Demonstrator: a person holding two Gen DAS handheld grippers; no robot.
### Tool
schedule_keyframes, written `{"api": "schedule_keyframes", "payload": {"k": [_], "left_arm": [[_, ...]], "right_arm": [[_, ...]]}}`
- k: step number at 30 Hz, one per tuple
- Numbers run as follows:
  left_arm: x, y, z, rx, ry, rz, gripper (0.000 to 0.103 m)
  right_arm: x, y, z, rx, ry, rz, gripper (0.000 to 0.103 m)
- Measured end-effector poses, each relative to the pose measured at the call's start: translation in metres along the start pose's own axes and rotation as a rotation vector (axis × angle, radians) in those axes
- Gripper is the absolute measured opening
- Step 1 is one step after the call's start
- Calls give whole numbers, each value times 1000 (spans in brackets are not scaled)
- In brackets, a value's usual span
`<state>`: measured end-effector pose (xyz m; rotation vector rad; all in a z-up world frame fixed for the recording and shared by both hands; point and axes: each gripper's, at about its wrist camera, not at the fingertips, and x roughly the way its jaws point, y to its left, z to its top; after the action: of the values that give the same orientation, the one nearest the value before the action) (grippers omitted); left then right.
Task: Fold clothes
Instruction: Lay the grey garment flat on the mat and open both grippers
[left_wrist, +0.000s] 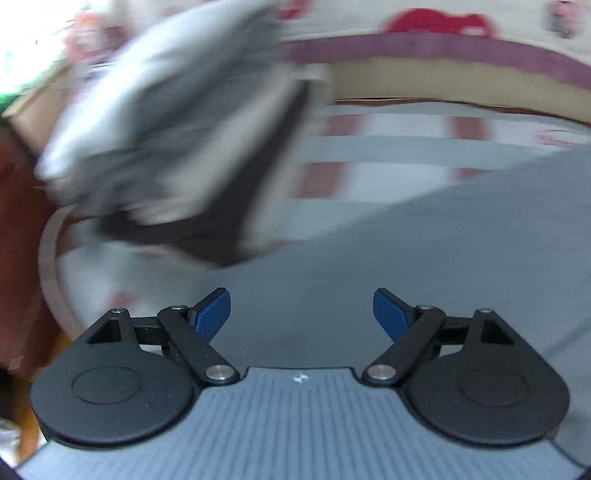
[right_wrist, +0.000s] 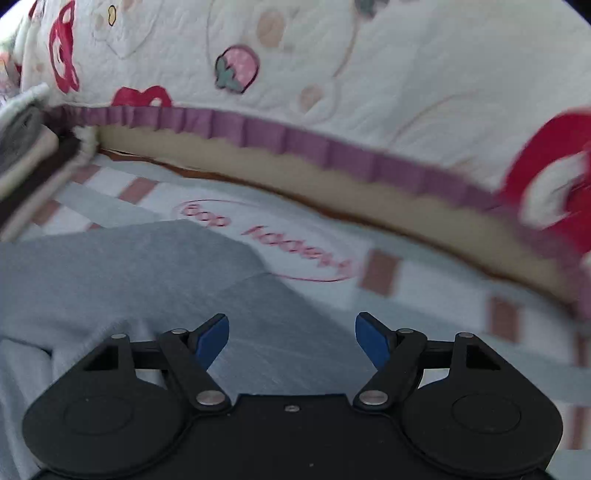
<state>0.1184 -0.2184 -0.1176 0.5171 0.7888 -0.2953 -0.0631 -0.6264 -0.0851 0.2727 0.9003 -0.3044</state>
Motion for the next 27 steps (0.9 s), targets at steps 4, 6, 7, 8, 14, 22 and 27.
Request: {"api": "schedule_keyframes", "payload": {"k": [4,6,7,8,14,22,27], "left_arm": [[9,69,-21,-144,4,151,84],[13,100,-38,-252,39,163,84],[15,111,-46,-296,64,151,84],[16,119,-55,-328,82,144,85],[12,125,-75,-344,78,68,85],[-5,80,-50,-123,-36,128,85],[-48,36,-29,2,-250,44,85]], "right_arm": [[45,14,26,-129,43,63,80],[66,19,35,-134,65,54,83],[78,20,37,-122,85,50,83],[91,21,38,-104,108,47,83],[115,32,15,-47,130,96,32],[-31,78,-21,-280,-320,-99,4],[-126,64,-40,-319,-580,-416,0]]}}
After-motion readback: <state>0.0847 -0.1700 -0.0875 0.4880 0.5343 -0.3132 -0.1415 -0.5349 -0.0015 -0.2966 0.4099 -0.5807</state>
